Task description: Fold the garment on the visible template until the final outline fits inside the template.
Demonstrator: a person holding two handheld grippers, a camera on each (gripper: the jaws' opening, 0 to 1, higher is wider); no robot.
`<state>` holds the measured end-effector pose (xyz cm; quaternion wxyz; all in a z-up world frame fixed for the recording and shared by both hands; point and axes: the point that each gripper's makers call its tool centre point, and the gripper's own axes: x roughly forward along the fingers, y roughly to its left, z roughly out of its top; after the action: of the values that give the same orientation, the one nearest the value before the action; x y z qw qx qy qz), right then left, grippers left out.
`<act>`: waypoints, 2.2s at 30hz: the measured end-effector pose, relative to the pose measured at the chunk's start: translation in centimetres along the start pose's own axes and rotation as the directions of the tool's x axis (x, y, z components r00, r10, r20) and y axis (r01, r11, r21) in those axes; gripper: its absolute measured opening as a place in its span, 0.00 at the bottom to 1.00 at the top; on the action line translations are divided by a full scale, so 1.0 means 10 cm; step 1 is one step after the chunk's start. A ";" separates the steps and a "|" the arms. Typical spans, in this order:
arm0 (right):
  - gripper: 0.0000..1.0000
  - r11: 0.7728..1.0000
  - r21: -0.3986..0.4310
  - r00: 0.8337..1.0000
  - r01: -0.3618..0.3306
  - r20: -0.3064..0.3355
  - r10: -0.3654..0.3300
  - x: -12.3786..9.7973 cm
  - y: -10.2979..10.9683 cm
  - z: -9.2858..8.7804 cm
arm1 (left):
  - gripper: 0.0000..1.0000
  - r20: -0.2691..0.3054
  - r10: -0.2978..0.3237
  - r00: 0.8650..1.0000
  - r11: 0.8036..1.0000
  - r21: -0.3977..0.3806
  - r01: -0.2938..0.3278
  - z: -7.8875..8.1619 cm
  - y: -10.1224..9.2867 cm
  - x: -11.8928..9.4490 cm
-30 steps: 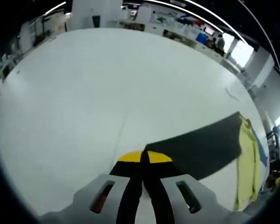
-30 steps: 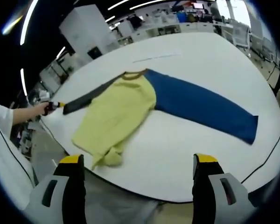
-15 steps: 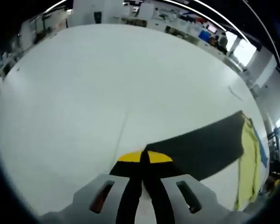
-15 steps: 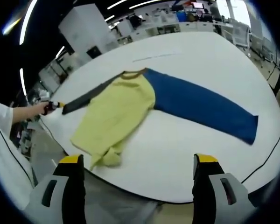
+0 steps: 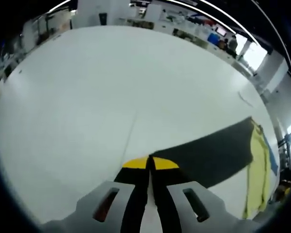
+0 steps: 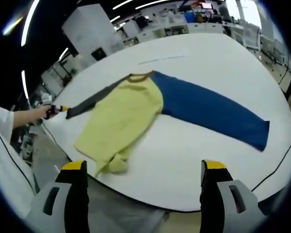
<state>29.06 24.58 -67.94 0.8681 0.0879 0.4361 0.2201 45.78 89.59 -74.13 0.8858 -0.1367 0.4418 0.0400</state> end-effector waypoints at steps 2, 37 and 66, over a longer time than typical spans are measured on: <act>0.96 1.000 -0.002 1.000 -0.001 -0.002 0.001 0.00 0.01 0.00 | 0.00 0.002 -0.001 1.000 1.000 -0.002 0.001 -0.01 -0.01 -0.02; 0.96 1.000 -0.002 0.999 -0.020 0.034 0.020 -0.07 0.02 0.01 | 0.23 0.048 -0.078 0.996 0.996 0.036 0.077 0.11 -0.39 -0.22; 0.96 0.999 -0.008 0.997 -0.049 0.066 0.050 -0.14 0.07 -0.02 | 0.47 0.038 -0.240 0.970 0.954 0.196 0.228 -0.15 -1.17 -0.61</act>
<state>28.00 24.51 -66.81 0.8767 0.1031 0.4041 0.2398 43.16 78.23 -67.68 0.9064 -0.1014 0.3967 -0.1035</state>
